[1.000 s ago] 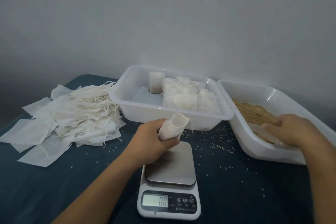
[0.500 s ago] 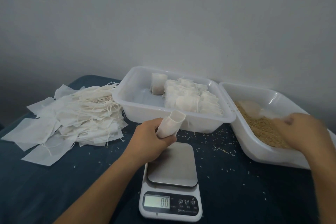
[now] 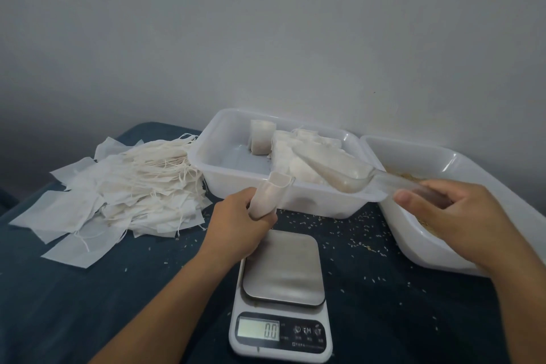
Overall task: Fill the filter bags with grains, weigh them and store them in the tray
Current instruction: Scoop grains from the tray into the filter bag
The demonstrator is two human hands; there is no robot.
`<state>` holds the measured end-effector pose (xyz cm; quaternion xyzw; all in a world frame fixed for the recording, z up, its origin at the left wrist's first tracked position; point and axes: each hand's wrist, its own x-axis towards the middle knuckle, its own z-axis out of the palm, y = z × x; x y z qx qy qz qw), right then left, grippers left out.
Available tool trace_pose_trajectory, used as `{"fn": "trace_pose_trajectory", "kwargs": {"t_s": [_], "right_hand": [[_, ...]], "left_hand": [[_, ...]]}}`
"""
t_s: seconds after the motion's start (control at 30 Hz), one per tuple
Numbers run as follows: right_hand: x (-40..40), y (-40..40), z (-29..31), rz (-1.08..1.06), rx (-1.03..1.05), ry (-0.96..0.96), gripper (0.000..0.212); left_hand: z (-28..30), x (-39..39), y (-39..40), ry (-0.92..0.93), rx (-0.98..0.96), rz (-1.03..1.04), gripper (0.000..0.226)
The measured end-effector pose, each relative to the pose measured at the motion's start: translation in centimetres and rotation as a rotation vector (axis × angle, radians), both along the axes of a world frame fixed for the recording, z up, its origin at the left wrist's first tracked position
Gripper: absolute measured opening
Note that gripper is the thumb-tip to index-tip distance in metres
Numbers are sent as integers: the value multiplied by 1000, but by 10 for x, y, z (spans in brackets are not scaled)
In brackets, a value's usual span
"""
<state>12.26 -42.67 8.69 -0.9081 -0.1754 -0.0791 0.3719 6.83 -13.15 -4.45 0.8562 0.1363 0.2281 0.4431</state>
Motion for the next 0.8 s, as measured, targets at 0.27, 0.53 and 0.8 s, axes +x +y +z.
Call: {"fn": "trace_pose_trajectory", "kwargs": {"t_s": [0.27, 0.53, 0.8], "right_hand": [[-17, 7, 29, 85, -207, -64, 28], [-24, 16, 46, 84, -400, -221, 25], [-18, 15, 47, 92, -431, -300, 40]], "left_hand": [[3, -2, 0, -4, -9, -9, 13], [3, -4, -2, 12, 83, 6, 11], [2, -4, -2, 28, 106, -18, 13]]}}
